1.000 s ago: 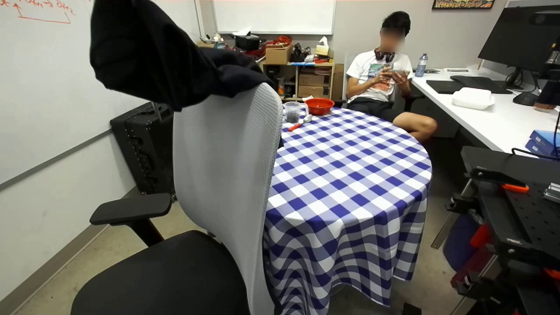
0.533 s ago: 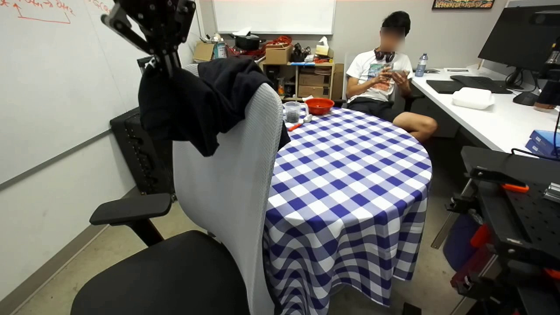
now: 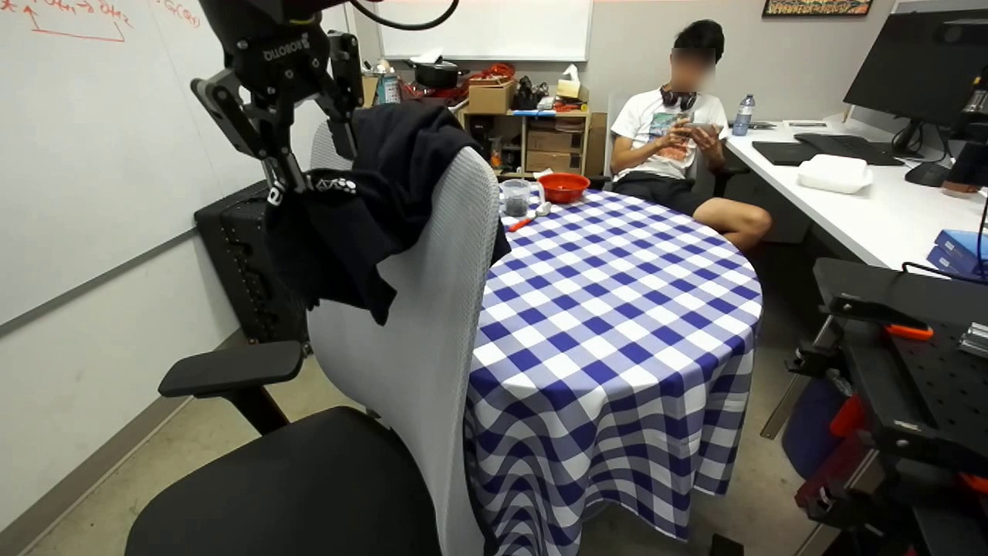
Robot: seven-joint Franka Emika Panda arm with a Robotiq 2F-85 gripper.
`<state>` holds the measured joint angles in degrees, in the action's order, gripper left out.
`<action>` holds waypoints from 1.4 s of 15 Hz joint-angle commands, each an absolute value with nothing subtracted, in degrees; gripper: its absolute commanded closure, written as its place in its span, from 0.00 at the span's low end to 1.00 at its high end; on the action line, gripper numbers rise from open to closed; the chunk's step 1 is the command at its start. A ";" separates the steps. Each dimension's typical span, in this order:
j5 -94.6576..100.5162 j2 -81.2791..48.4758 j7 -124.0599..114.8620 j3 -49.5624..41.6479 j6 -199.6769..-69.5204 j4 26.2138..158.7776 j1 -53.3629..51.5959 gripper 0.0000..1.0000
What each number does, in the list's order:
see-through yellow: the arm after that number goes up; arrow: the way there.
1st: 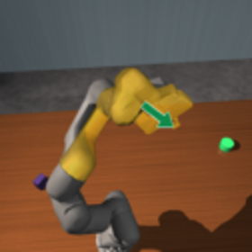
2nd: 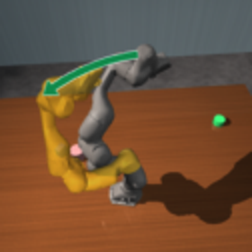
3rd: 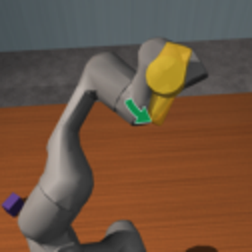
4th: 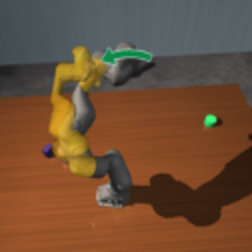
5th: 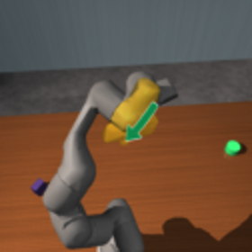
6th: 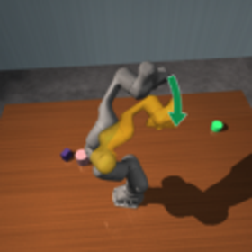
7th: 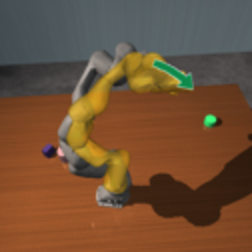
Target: Put the black t-shirt on the backrest of the grey chair
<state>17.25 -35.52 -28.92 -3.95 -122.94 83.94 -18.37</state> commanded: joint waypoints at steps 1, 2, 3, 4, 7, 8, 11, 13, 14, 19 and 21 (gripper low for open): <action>15.69 -32.86 -26.11 -2.87 -121.36 83.59 -16.48 0.03; 15.85 -32.07 -25.28 -2.85 -120.94 83.87 -16.14 0.00; 16.19 -31.45 -24.65 -2.92 -120.77 84.13 -15.91 0.00; 16.29 -30.43 -23.47 -2.82 -120.72 84.83 -15.41 0.00; 17.50 -27.44 -19.80 -3.26 -121.25 88.28 -13.69 0.00; 17.89 -26.06 -18.65 -3.46 -121.97 90.15 -12.89 0.00; 18.54 -21.83 -15.70 -3.78 -123.91 96.62 -10.25 0.00; 18.52 -17.49 -14.79 -3.90 -126.02 103.42 -8.33 0.00; 18.23 -15.41 -14.48 -3.88 -127.01 106.40 -7.40 0.00; 18.73 -4.64 -16.90 -4.68 -131.79 121.50 -3.60 0.00; 20.55 -0.65 -21.14 -5.35 -133.67 127.78 -2.36 0.00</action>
<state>18.10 -8.59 -16.23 -4.75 -129.80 116.66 -3.78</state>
